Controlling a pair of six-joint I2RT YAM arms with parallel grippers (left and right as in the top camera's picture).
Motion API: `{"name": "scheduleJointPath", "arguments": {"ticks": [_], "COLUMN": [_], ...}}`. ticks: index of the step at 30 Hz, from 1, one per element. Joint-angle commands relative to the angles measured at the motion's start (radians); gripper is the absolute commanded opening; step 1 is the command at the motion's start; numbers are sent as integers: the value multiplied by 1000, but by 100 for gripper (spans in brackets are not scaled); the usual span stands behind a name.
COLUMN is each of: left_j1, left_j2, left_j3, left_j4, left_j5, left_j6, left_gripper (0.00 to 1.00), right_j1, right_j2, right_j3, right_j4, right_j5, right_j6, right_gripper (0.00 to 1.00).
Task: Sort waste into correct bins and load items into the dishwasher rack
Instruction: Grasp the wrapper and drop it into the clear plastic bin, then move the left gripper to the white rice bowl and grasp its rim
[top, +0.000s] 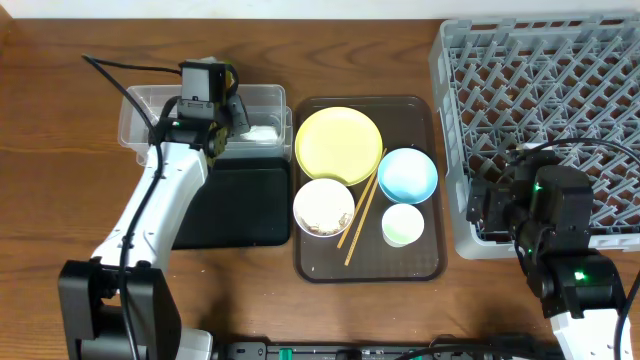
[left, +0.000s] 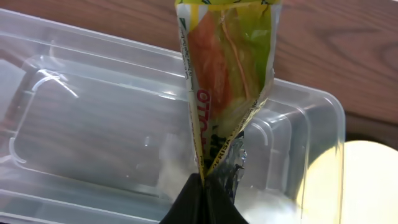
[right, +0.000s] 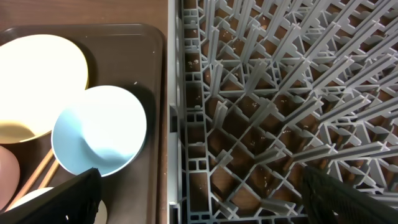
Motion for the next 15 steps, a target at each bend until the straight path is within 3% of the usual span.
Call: {"name": "scheduleJointPath", "arguments": {"ticks": [1, 2, 7, 15], "left_j1": [7, 7, 6, -48], "left_j2": [22, 24, 22, -92], "left_j3": [2, 2, 3, 3], "left_j4": [-3, -3, -26, -109], "left_j5": [-10, -10, -9, -8], "left_j6": [-29, -29, -29, -29], "left_gripper": [52, 63, 84, 88], "right_j1": [3, 3, 3, 3], "right_j2": [-2, -2, -2, -2], "right_j3": [20, 20, 20, 20], "right_j4": [0, 0, 0, 0], "right_j5": [-4, -4, -4, -4], "right_j6": [13, 13, 13, 13], "right_gripper": [99, 99, 99, 99]}}
